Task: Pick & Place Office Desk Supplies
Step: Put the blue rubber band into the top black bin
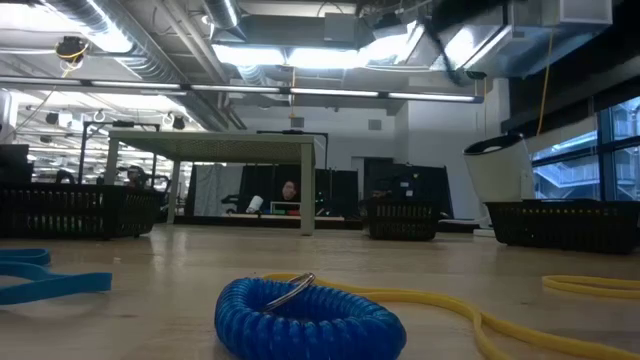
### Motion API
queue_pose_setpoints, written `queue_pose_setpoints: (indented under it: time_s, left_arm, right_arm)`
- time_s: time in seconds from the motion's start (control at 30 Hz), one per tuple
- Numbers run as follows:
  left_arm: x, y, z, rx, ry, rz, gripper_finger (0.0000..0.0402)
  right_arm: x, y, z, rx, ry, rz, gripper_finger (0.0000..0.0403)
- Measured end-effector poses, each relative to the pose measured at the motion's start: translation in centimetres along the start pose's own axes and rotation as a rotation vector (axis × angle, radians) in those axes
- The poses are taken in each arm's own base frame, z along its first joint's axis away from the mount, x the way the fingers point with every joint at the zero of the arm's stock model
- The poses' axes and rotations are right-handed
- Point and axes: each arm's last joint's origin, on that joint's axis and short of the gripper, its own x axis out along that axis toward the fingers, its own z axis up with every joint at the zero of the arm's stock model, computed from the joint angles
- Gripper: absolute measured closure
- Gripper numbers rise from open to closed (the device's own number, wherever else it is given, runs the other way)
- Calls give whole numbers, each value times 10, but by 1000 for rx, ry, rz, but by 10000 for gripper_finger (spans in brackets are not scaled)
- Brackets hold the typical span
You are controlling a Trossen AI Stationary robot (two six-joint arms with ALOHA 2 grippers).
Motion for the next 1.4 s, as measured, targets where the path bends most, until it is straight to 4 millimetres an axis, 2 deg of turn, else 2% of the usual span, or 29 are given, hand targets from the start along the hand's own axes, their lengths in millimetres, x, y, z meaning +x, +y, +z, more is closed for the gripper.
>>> queue_pose_setpoints:
  time_s: [0.23, 0.37, 0.47, 0.63, 0.8, 0.93, 1.13, 1.4]
  left_arm:
    - [0, 0, -1, 4, 10, 2, 256]
    - [0, 1, -4, 14, 38, 8, 256]
    - [0, 1, -6, 20, 59, 15, 256]
    - [0, 4, -5, 22, 39, 88, 256]
    - [0, 7, -4, 24, 20, 180, 256]
    - [0, 10, -4, 24, 9, 236, 256]
    - [1, 17, -2, 14, 5, 272, 256]
    - [5, 30, 0, -10, 1, 313, 256]
  right_arm:
    - [18, -28, 43, -152, -26, -86, 403]
    - [31, -47, 53, -277, 15, -127, 403]
    - [46, -72, 53, -309, 89, -148, 403]
    - [66, -125, 40, -253, 212, -161, 403]
    - [84, -166, 16, -96, 168, -65, 403]
    - [103, -185, -10, 13, 39, 29, 403]
    - [133, -208, -47, 152, -44, -3, 403]
    - [161, -232, -68, 325, -17, -99, 394]
